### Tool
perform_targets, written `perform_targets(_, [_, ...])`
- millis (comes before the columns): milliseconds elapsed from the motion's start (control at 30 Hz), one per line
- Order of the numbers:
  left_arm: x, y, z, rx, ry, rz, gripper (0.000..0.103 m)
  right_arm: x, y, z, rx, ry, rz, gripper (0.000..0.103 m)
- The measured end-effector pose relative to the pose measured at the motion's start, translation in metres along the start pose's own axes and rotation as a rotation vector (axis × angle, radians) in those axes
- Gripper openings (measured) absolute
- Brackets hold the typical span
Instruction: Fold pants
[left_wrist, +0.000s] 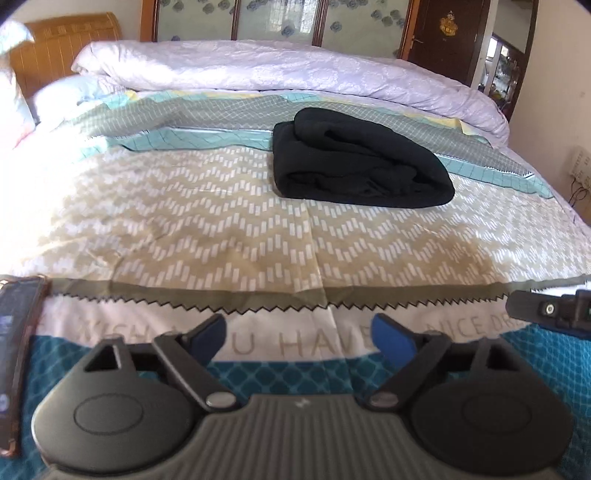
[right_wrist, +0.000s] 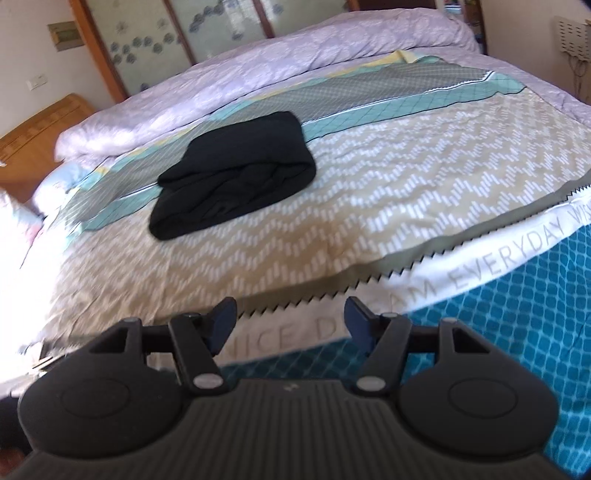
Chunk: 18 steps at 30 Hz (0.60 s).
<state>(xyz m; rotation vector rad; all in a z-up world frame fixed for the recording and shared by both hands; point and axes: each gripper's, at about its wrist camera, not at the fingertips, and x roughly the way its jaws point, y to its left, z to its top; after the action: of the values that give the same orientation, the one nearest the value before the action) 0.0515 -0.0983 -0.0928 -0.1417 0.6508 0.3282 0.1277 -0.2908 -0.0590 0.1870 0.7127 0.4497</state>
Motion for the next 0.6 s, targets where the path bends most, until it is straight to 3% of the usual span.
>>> perform_targets(233, [-0.05, -0.017, -0.002, 0.046, -0.022, 0.04, 0.103, -0.032, -0.002, -0.006, -0.006, -0.01, 0.04, 0.067])
perform_targets(500, [-0.068, -0.025, -0.006, 0.07, -0.025, 0.06, 0.103, -0.05, -0.001, -0.013, 0.006, -0.016, 0.043, 0.067])
perform_targets(600, [-0.075, -0.026, -0.008, 0.072, -0.045, 0.082, 0.103, -0.056, 0.008, -0.016, -0.028, -0.026, 0.013, 0.074])
